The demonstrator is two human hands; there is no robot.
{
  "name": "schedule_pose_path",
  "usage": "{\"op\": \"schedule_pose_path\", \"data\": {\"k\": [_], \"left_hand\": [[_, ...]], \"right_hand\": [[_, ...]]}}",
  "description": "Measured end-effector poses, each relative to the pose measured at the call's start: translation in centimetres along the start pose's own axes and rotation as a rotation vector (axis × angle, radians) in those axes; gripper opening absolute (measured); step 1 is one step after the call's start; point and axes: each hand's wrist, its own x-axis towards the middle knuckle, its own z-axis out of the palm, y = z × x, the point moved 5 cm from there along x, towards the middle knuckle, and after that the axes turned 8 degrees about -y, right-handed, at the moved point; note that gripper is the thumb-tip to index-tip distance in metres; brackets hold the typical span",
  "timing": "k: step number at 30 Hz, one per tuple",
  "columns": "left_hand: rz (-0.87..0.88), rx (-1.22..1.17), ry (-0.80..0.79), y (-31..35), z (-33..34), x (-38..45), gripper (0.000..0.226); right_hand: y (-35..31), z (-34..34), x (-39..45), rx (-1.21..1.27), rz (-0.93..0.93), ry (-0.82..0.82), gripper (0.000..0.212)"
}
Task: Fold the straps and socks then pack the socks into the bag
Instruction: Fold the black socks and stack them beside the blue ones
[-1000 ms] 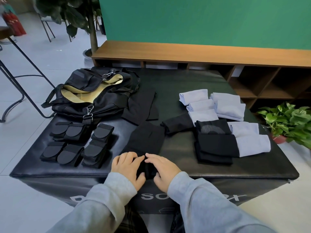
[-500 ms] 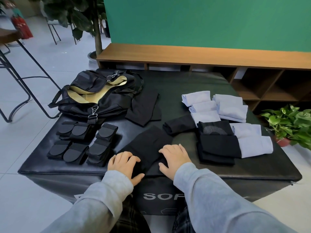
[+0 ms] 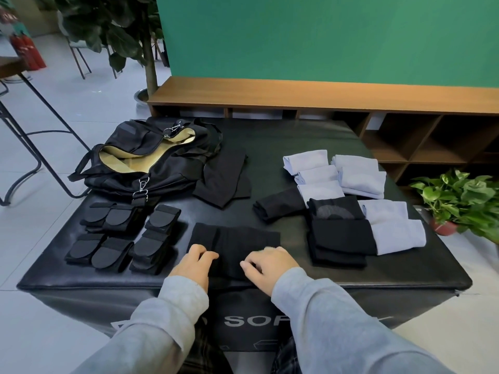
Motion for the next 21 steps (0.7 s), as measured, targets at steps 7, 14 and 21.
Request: {"op": "schedule_pose_path", "data": {"k": [7,14,21], "left_hand": [[0.173,0.008,0.162,1.0,-0.6,-0.2,0.041],[0.096,-0.135,0.109,-0.1,-0.2,2.3,0.041],[0.165,-0.228,-0.023,-1.3,-0.4,4.8,0.044]], "right_hand": [[3.7,0.1,1.4,0.059,0.044,0.097,0.036],[4.6,0.2,0.9,0.193,0.001,0.139,0.028],[4.0,-0.3,0.7,0.307,0.026,0.006,0.023]]}}
